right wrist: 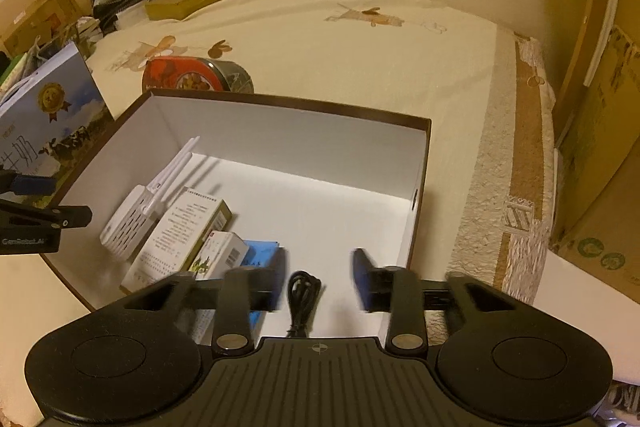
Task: Organize rigid objects
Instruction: 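Lower the spray bottle into the brown box and open the right gripper, then withdraw both grippers from the brown box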
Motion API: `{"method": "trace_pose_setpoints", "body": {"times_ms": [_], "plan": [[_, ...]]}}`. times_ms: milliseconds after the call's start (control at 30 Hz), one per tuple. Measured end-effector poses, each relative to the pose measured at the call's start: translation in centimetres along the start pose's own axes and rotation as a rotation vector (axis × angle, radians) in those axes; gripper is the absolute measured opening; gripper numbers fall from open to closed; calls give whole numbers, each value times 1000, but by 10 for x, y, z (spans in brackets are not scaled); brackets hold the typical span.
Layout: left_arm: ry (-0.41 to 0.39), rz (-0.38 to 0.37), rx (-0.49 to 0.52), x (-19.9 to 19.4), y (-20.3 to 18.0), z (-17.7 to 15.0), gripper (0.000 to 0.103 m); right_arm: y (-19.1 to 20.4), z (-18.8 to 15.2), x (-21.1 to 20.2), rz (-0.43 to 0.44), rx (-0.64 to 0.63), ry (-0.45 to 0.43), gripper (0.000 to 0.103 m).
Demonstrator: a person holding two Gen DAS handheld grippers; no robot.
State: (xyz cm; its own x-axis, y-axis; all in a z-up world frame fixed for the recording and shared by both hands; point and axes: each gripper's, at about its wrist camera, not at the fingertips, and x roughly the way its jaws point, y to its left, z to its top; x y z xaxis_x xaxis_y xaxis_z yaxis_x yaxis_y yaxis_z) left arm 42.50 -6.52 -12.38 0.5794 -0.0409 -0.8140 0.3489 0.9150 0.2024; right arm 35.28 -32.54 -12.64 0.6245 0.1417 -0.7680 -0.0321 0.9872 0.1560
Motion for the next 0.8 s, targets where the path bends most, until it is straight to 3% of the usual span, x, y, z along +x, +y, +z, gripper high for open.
{"method": "trace_pose_setpoints", "body": {"times_ms": [167, 800], "plan": [[-13, -8, -17, -12, 3, -5, 60, 2, -1, -8, -1, 1, -11, 55], [-114, -31, -115, -99, 13, -35, 61, 11, -13, -68, 20, 71, -59, 61]]}}
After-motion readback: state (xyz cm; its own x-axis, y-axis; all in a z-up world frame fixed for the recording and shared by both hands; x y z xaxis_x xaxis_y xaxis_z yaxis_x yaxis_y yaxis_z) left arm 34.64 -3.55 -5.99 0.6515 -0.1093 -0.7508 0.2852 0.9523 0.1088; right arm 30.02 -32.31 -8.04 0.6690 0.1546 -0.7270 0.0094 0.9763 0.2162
